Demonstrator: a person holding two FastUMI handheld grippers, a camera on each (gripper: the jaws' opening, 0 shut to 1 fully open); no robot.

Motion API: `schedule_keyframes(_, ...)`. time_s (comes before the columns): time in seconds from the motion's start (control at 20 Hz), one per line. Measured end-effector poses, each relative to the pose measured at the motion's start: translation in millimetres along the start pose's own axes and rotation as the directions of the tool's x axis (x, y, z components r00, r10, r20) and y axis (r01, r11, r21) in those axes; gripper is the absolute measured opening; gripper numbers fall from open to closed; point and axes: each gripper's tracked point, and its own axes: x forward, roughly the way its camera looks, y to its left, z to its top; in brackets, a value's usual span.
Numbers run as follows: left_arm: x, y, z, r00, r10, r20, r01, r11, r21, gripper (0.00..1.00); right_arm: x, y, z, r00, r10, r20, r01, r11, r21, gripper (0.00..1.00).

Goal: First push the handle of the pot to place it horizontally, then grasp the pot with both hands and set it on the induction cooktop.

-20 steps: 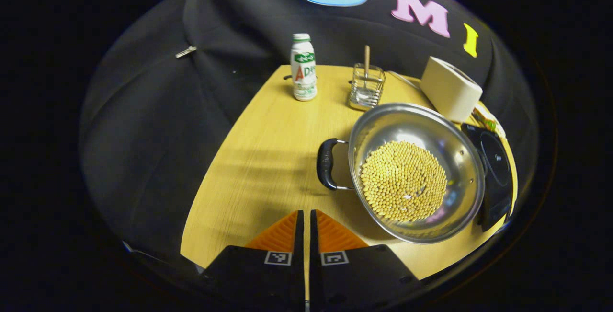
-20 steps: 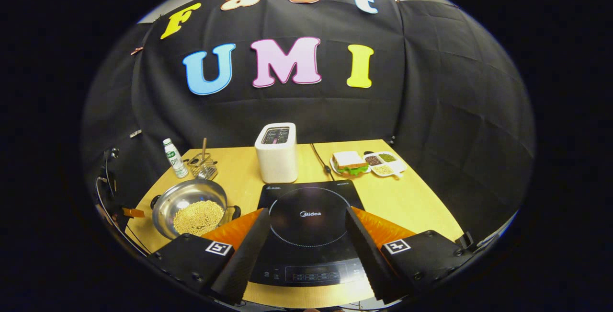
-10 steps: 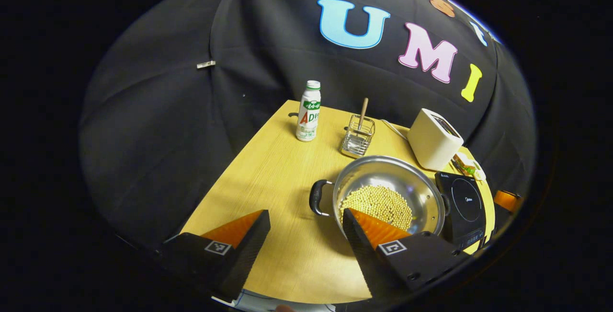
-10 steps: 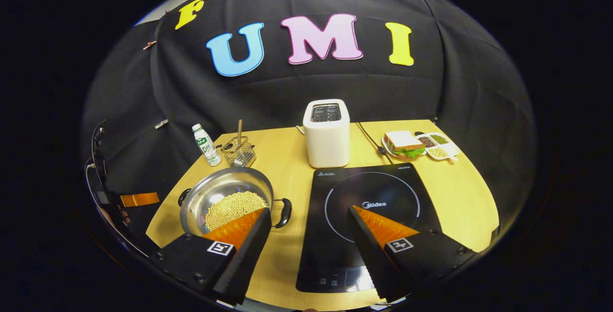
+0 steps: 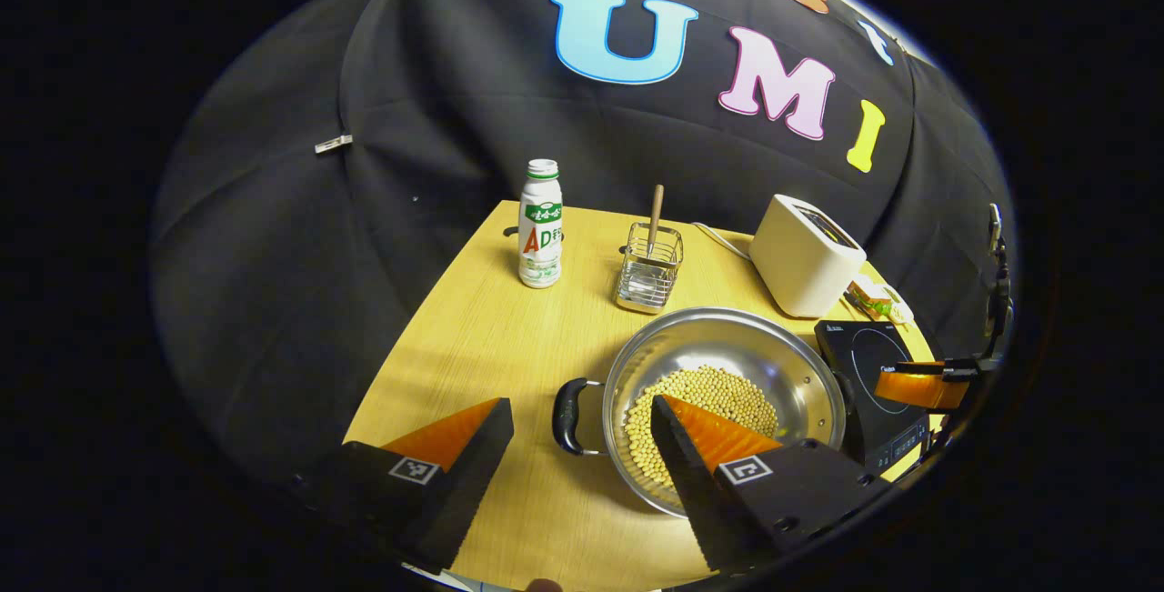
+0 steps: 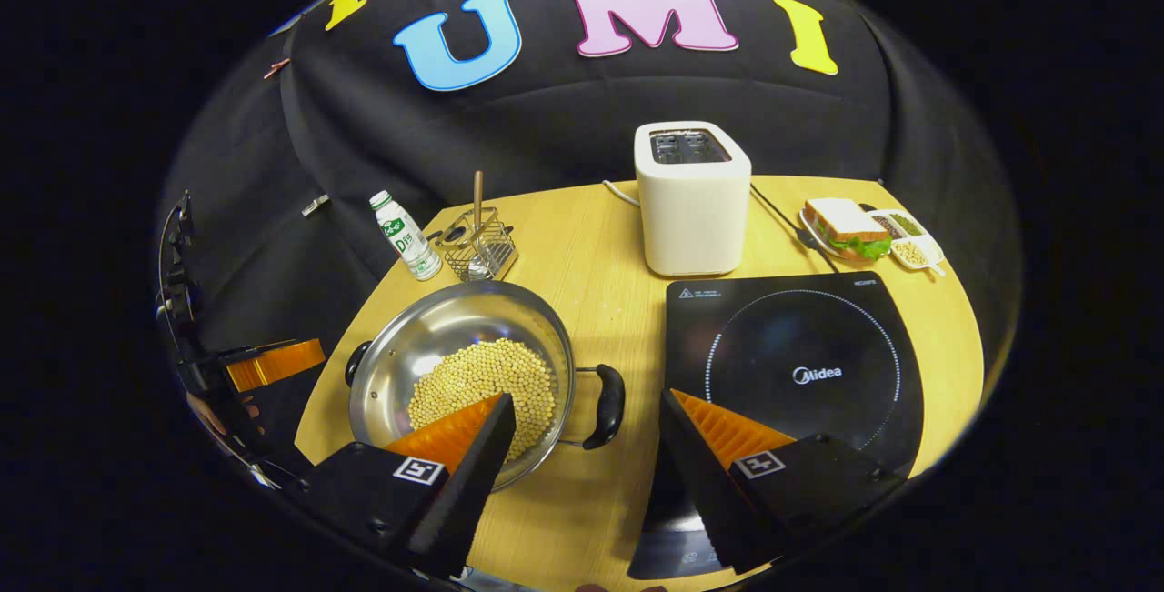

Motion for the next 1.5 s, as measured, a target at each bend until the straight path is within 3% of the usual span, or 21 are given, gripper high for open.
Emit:
schedule_keyframes(0.5, 59, -11, -15, 0.995, -0.075, -0.063, 0.072, 0.996, -0.049, 0.96, 59, -4, -16, 0.994, -0.009, -0.105, 0.019, 0.995, 0.099, 1.0)
schedule_keyframes(0.95, 96, -5, -46, 0.982, -0.1, -0.159, 0.084, 0.991, -0.105, 0.96, 82, 10, -47, 0.978, 0.03, -0.209, 0.004, 0.987, 0.158, 0.98)
schedule_keyframes(1.15, 104, -12, -56, 0.973, -0.138, -0.183, 0.114, 0.984, -0.139, 0.95, 88, 5, -47, 0.978, 0.008, -0.208, 0.028, 0.986, 0.167, 0.96)
schedule_keyframes(1.3, 110, -12, -61, 0.97, -0.135, -0.201, 0.109, 0.985, -0.131, 0.92, 92, 3, -50, 0.975, -0.004, -0.22, 0.039, 0.987, 0.155, 0.83)
schedule_keyframes(1.45, 113, -8, -63, 0.971, -0.109, -0.213, 0.085, 0.989, -0.119, 0.85, 93, -10, -51, 0.974, -0.054, -0.218, 0.079, 0.991, 0.106, 0.79)
schedule_keyframes(1.5, 114, -6, -63, 0.972, -0.105, -0.212, 0.08, 0.989, -0.121, 0.84, 95, -9, -53, 0.975, -0.051, -0.217, 0.076, 0.991, 0.108, 0.65)
